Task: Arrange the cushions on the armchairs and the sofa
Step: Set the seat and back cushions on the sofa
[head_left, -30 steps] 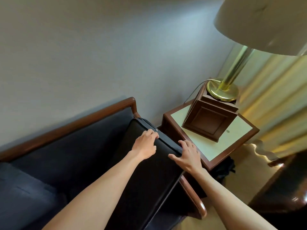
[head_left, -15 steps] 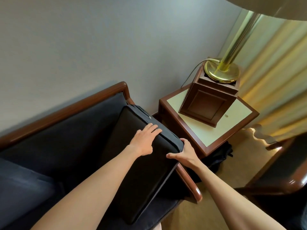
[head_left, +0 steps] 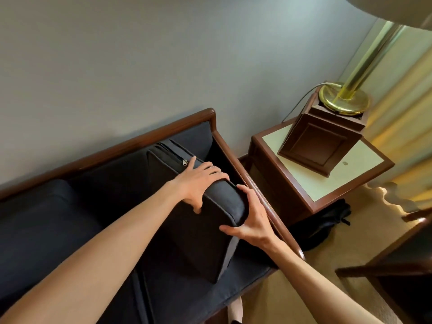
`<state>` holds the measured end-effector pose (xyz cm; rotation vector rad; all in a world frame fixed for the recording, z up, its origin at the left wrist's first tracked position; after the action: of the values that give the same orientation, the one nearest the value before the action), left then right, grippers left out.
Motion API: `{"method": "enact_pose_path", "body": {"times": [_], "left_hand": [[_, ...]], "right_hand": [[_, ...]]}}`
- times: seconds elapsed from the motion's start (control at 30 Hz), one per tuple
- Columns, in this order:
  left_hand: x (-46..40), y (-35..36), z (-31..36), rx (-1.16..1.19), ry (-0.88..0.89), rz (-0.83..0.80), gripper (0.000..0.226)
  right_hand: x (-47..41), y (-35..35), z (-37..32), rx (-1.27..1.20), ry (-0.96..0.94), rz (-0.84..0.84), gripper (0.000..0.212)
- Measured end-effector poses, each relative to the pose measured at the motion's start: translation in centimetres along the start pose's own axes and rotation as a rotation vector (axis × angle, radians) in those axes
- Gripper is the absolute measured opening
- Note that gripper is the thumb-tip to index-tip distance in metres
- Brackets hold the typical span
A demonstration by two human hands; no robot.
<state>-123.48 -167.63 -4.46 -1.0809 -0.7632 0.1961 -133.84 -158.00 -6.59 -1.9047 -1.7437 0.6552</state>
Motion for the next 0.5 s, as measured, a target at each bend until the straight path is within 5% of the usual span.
{"method": "enact_pose_path", "body": {"times": [0.13,0.3,0.5], "left_hand": [[5.1,1.1,-1.5,0.073,-0.005,0.097,0.121],[9.8,2.6,-2.9,0.12,-0.032,0.204,0.117],[18.2,-0.2,-8.4,0.268,-0.165,0.446,0.114]], "right_hand": [[4.8,6.0,0.8,-0.142,0.13,-0.067,0.135],[8.5,11.2,2.0,-0.011,0.326,-0.068,0.109],[3.8,9.3,-5.6,0.158,0.111,-0.055,0.09]]}}
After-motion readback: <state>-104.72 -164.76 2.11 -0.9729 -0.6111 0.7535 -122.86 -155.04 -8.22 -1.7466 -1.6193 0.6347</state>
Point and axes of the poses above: each hand's wrist, its own x-axis away from the middle knuckle, its own y-axis out of the palm, z = x × y, the point moved 10 cm from there along -x, towards the middle knuckle, and after that the axes turned 13 degrees about x, right-handed, at the moved point
